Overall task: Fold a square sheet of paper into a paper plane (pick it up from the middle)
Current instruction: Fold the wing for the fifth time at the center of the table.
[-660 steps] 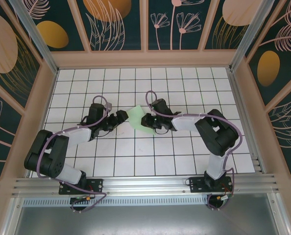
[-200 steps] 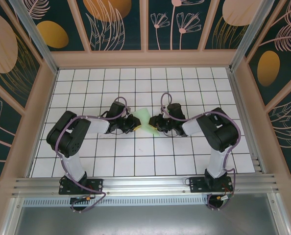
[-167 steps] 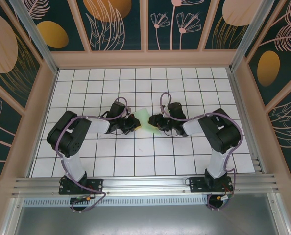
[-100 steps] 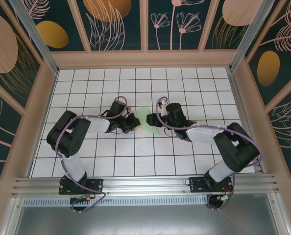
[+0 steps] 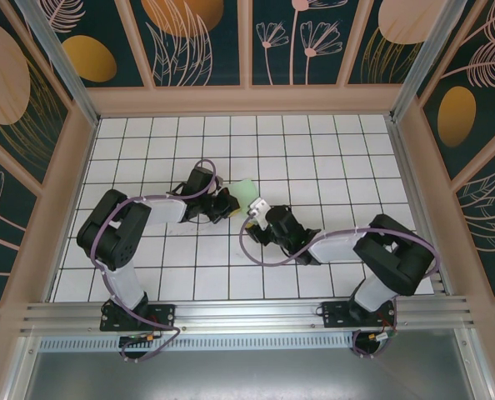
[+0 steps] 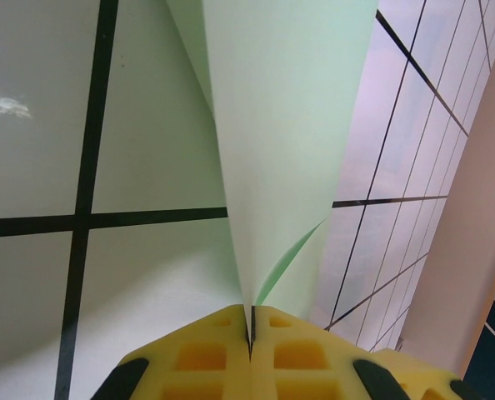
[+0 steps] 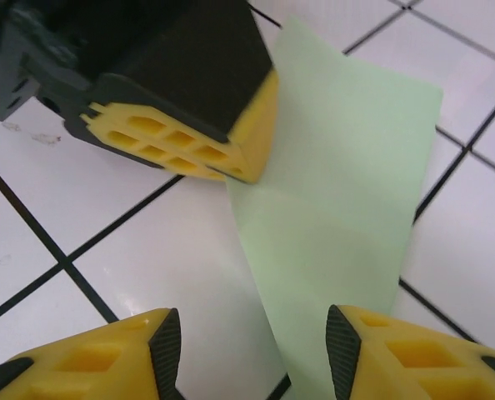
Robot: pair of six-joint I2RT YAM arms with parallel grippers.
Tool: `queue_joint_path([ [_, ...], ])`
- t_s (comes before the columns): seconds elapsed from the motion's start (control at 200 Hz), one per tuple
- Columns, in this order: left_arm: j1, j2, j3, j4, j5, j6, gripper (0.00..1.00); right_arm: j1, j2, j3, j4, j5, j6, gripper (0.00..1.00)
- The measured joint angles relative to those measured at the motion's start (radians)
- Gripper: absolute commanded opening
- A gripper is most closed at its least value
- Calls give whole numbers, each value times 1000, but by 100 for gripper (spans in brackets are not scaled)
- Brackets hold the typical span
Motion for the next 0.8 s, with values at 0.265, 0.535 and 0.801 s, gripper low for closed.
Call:
queue_joint_path([
  [0.265, 0, -5, 6, -8, 2, 0, 0, 23, 143, 0, 154, 95, -161, 47],
  [0.535, 0, -5, 10, -25, 3, 0, 0, 25, 256, 38, 278, 174, -251, 43],
  [0.801, 0, -6, 16, -31, 3, 0, 0, 25, 306, 67, 319, 191, -297, 17],
])
